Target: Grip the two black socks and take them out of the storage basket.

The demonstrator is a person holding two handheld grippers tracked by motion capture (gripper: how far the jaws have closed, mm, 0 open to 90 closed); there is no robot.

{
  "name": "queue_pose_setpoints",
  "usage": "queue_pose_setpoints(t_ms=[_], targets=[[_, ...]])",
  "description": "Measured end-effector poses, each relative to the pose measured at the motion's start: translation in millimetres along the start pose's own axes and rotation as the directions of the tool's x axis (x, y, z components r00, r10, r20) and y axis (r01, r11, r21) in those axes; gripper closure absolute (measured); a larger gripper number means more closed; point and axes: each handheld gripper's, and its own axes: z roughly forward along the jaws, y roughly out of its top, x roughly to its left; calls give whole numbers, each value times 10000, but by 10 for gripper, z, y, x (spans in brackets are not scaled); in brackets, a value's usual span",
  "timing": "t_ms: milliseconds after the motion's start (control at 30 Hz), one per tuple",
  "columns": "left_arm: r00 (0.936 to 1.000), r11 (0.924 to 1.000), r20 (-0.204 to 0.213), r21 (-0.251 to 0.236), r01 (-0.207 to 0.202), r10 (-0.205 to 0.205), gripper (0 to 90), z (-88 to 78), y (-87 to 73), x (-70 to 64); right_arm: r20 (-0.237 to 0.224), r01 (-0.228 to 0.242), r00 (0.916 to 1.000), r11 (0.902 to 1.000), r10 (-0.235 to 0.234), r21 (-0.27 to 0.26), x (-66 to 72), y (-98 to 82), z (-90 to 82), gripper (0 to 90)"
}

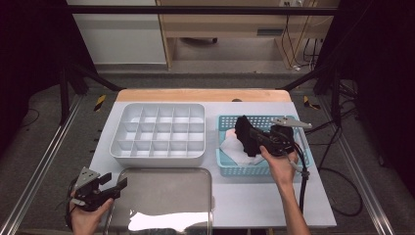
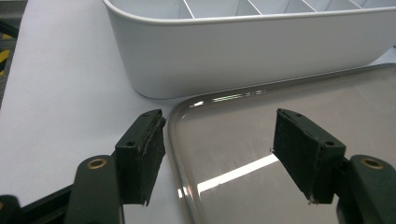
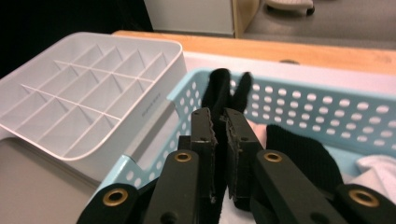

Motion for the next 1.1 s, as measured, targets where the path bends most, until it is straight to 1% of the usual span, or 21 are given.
queue_pose_setpoints(t_ms=[67,167,233,333,367,433,467,500,567,667,767,800,833,867,900,933,967,1000,1100], targets=[[10000,10000,-69,-37,8,-9,328,-4,1,8,-13,48,10000,9999,-49,-121,19,34,-30,836],[9998,9997,-207,-218,-69,64,340,-5,0,16,-68,164,9998,9995,-166,-279,49,75,-86,836],[9998,9998,-211,-221,-23,18,350,-10,1,23,-105,170,9998,9990,-174,-415,64,97,-134,836],[9996,9997,-293,-235,3,-10,349,-12,0,26,-90,230,9997,9987,-234,-445,84,122,-182,836],[9998,9998,-185,-218,33,-38,374,-16,0,31,-139,380,9992,9982,-386,-474,113,141,-231,836],[9996,9995,-268,-301,-21,12,384,-19,-4,26,-196,532,9983,9973,-542,-497,157,150,-281,836],[9996,9995,-268,-301,-21,12,390,-19,-4,26,-196,532,9983,9973,-542,-497,157,150,-281,836],[9996,9991,-287,-421,-34,22,390,-28,-3,30,-292,616,9976,9967,-632,-535,201,149,-335,836],[9994,9987,-344,-501,-53,35,384,-41,-2,35,-371,689,9968,9964,-707,-492,235,139,-381,835],[9996,9987,-262,-513,49,-62,386,-53,2,42,-470,770,9958,9960,-791,-444,288,106,-454,836],[9997,9982,-233,-591,30,-44,384,-59,2,35,-670,830,9940,9952,-864,-524,336,60,-543,836],[9997,9982,-233,-591,30,-44,384,-59,2,35,-670,830,9940,9952,-864,-524,336,60,-543,836],[9997,9982,-255,-593,55,-70,383,-60,1,34,-793,848,9929,9947,-892,-573,367,29,-610,836],[9997,9982,-255,-593,55,-70,382,-60,1,34,-793,848,9929,9947,-892,-573,367,29,-610,836],[9996,9981,-268,-619,42,-58,382,-62,1,37,-966,882,9909,9942,-938,-609,403,1,-686,836],[9998,9981,-186,-619,38,-50,382,-62,1,40,-1021,891,9902,9939,-955,-650,417,-8,-708,836],[9998,9983,-209,-589,46,-59,378,-61,1,38,-1121,912,9888,9936,-982,-659,438,-21,-738,835],[9998,9983,-209,-589,46,-59,377,-61,1,38,-1121,912,9888,9936,-982,-659,438,-21,-738,835],[9996,9990,-250,-437,126,-137,370,-61,1,31,-1366,1092,9835,9912,-1187,-747,536,-91,-835,835]])
